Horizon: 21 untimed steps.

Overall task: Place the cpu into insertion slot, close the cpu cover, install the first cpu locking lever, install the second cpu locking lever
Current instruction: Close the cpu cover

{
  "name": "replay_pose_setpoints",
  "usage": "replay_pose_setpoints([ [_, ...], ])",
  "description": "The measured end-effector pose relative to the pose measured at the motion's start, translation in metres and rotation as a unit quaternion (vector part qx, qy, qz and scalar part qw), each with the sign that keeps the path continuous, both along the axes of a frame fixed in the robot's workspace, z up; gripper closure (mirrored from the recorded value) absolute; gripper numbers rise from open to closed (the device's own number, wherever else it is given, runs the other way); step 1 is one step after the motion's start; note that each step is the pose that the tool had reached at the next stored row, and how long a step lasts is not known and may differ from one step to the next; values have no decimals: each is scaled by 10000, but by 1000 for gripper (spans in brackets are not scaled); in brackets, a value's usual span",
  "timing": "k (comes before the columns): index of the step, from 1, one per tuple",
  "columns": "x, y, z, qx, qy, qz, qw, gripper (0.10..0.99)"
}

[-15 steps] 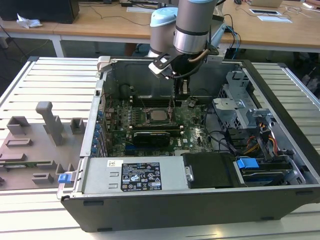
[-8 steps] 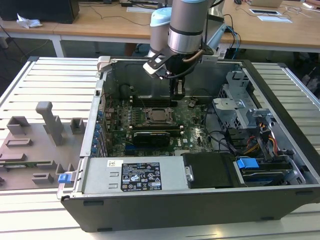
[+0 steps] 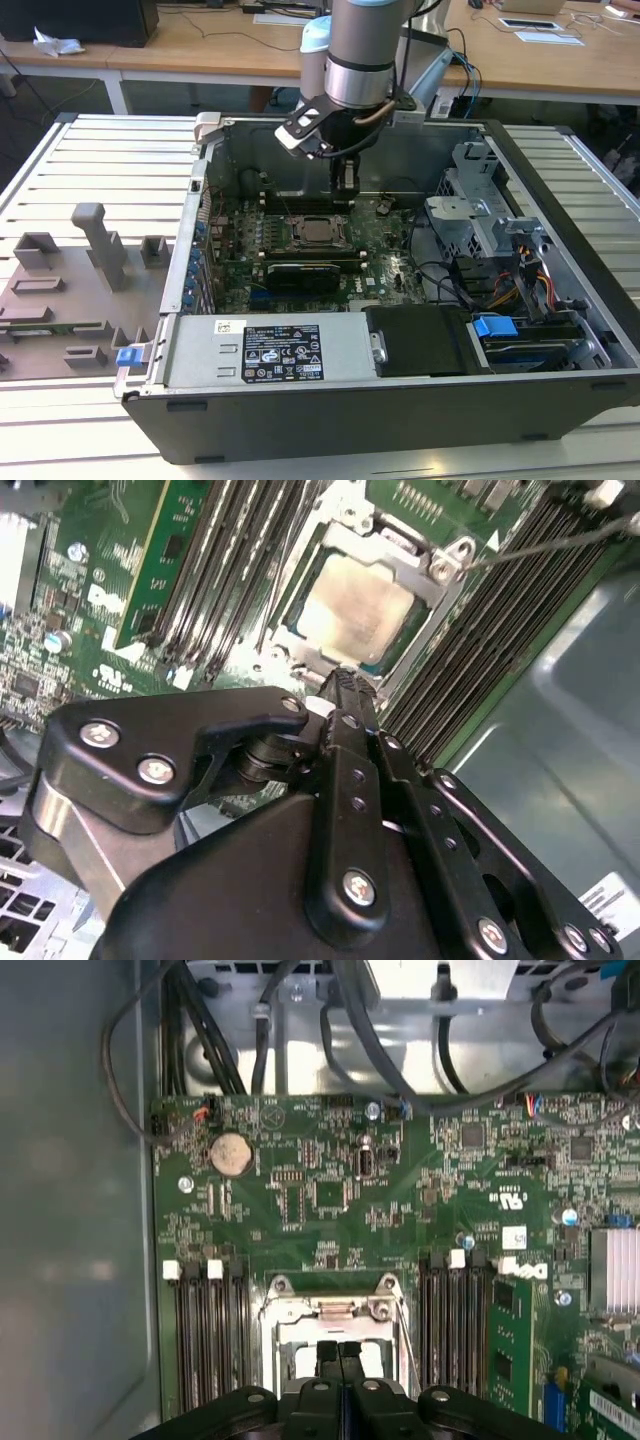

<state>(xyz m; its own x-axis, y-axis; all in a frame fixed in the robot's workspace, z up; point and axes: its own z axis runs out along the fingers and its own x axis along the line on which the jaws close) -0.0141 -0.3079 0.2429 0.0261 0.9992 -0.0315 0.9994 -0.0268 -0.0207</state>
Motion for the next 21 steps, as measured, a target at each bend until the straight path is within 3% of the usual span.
replay_pose_setpoints([
  [12,-272,0,-56,0,-1,0,10000,980],
  [18,-348,0,-106,0,-1,0,10000,980],
  [21,-373,0,-170,0,-1,0,10000,980],
])
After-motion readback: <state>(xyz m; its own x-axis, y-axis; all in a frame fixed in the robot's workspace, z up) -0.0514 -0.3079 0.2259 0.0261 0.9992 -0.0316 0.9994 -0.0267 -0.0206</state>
